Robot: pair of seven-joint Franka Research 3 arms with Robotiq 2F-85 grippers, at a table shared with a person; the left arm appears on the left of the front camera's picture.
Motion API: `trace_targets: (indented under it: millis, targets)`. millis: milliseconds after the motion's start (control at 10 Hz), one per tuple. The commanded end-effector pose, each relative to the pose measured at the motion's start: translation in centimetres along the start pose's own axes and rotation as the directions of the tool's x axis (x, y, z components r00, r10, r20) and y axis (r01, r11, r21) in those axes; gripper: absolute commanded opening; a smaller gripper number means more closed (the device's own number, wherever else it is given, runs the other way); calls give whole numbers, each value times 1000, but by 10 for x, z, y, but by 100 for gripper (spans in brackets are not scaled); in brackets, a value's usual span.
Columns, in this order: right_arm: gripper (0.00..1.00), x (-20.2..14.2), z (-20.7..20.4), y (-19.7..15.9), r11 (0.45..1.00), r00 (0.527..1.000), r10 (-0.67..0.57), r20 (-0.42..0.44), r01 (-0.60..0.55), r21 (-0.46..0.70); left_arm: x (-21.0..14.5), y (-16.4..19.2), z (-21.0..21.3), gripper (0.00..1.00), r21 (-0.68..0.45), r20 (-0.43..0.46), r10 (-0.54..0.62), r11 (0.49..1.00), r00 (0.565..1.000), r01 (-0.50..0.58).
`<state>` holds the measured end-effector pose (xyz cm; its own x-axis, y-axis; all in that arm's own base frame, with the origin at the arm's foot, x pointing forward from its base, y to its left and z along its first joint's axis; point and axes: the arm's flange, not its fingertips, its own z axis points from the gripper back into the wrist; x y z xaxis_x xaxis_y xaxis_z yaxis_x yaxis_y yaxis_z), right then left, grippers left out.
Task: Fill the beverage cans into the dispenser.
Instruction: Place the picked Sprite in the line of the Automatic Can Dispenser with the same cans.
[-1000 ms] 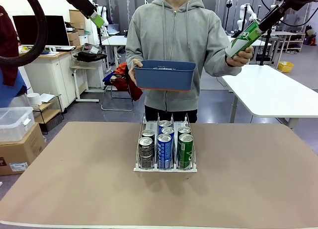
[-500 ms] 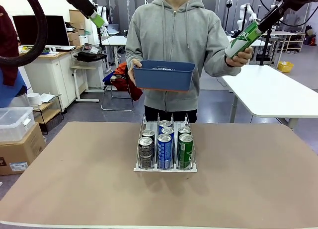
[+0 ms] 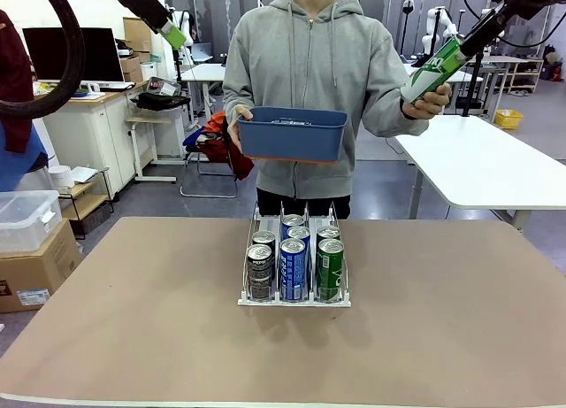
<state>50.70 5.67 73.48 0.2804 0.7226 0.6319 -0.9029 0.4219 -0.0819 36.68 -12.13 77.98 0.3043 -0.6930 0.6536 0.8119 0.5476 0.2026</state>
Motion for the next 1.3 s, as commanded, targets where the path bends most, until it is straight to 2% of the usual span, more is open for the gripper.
trace_targets:
  millis: [0,1200]
  targets:
    - [0,1,1,1,1000,1000,2,3,-2,-1,-2,1,0,100,-3,1,4,1000,1000,-4]
    - [0,1,1,1,1000,1000,2,3,-2,-1,-2,1,0,100,-3,1,4,1000,1000,-4]
